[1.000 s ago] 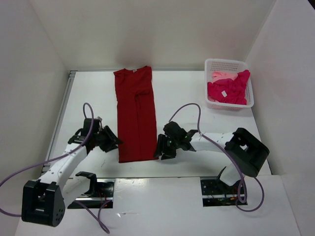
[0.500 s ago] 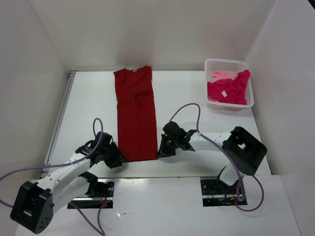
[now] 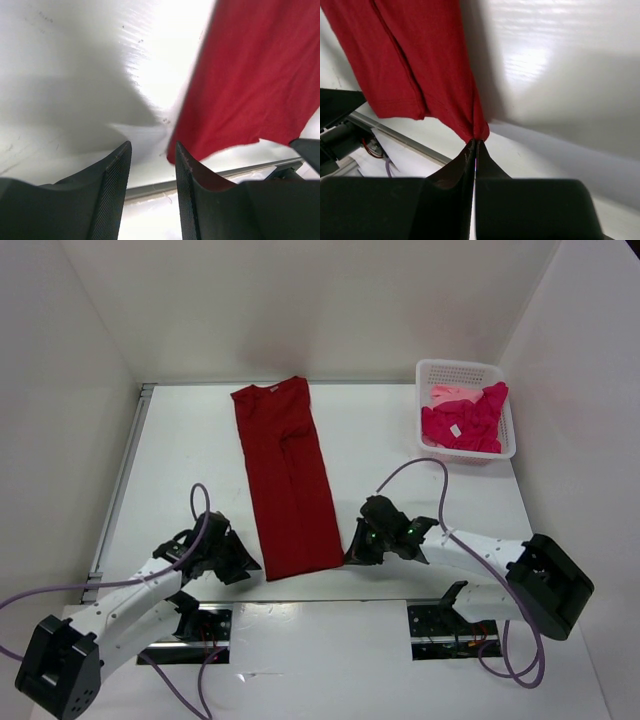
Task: Fold and stack the t-shirts
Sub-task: Rotate the tshirt 95 degrees, then grab the bottom of the folded rectangular tshirt with both arms
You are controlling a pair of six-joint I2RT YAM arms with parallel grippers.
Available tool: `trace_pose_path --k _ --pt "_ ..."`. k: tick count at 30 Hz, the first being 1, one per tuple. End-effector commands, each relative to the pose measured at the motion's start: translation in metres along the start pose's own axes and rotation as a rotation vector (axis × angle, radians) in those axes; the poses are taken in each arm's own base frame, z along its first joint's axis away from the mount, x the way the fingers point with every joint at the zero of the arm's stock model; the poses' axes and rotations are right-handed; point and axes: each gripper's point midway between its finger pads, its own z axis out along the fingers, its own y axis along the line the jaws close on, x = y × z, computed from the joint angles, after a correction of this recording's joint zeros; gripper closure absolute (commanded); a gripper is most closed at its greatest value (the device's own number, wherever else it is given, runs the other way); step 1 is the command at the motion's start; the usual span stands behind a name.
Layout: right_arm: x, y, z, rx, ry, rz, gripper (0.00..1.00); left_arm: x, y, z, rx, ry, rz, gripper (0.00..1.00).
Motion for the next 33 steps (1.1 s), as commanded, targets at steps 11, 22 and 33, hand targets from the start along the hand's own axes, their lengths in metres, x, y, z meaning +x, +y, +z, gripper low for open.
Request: trace_pose_path --k 11,22,33 --pt "0.000 0.006 0.004 -0.006 0.023 -0.001 0.58 0.010 -0.023 0.004 0.131 0.056 -0.027 0.47" --pt "-0.002 0.009 0.011 -0.013 0.029 -0.020 0.58 0.026 -0.016 0.014 0.126 0.100 -0.005 0.59" --pt "-0.014 0.021 0.013 -0.016 0.004 -0.041 0.88 0.036 -0.021 0.017 0.107 0.141 0.037 0.81"
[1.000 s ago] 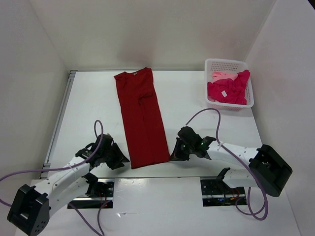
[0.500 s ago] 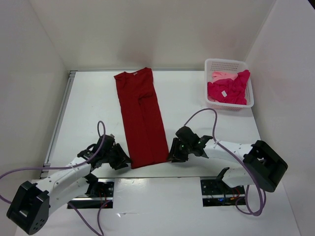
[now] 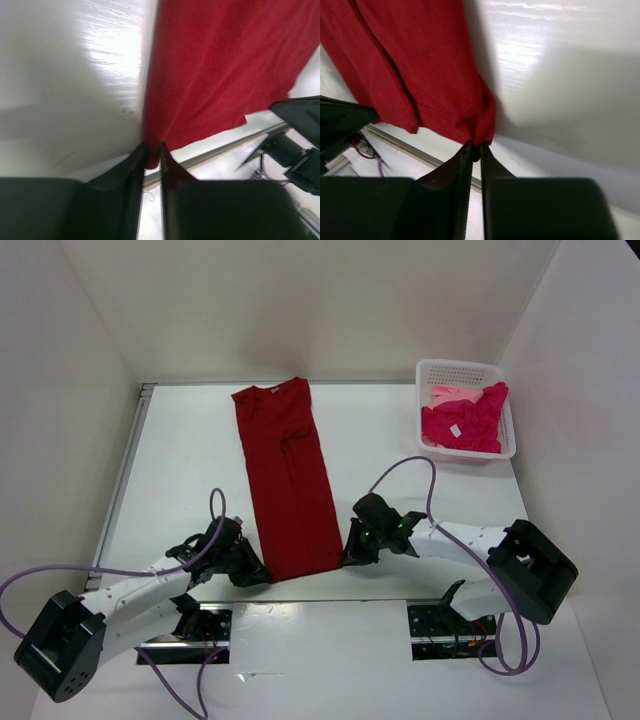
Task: Fold and stack the t-shirts
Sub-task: Grab the bottom of the folded rectangular tshirt with both arms, then fold the folded rectangular tshirt in 1/3 of the way
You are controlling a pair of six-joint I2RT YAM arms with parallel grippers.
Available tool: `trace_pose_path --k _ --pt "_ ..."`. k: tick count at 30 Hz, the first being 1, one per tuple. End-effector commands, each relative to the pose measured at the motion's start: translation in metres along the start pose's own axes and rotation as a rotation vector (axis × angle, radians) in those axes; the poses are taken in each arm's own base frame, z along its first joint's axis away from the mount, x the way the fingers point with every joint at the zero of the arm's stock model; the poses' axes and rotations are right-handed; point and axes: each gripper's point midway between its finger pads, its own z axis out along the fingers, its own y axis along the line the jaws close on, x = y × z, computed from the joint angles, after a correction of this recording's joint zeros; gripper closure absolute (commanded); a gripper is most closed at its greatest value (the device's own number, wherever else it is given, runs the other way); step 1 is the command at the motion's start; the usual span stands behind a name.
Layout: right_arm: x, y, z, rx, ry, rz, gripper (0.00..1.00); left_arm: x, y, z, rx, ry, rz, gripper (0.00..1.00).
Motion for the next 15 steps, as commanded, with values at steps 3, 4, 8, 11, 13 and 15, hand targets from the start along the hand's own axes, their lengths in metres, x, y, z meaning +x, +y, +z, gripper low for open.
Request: trace_pose_path --k 3,4,8,11,13,15 --pt "-0.013 0.022 -0.008 -0.043 -0.033 -0.027 0.98 -0.001 -0.005 -0.008 -0.027 0.006 0.038 0.92" --pt "-0.009 0.019 -0.011 -0.040 -0.023 -0.020 0.99 -0.001 -0.009 -0.014 -0.026 0.006 0.067 0.93" --pt "-0.013 0.031 -0.041 -0.068 -0.064 -0.036 1.00 0.000 -0.025 -0.038 -0.020 0.014 0.120 0.97" --pt "-0.041 0.045 -0.066 -0.086 -0.120 -0.063 1.00 -0.020 -0.044 -0.058 0.010 -0.027 0.129 0.97" --pt "-0.065 0.051 -0.075 -0.081 -0.159 -0.073 1.00 -0.043 -0.053 -0.067 0.008 -0.069 0.139 0.97" --pt "-0.086 0.062 -0.079 -0.085 -0.187 -0.096 1.00 -0.063 -0.072 -0.079 0.022 -0.125 0.170 0.97"
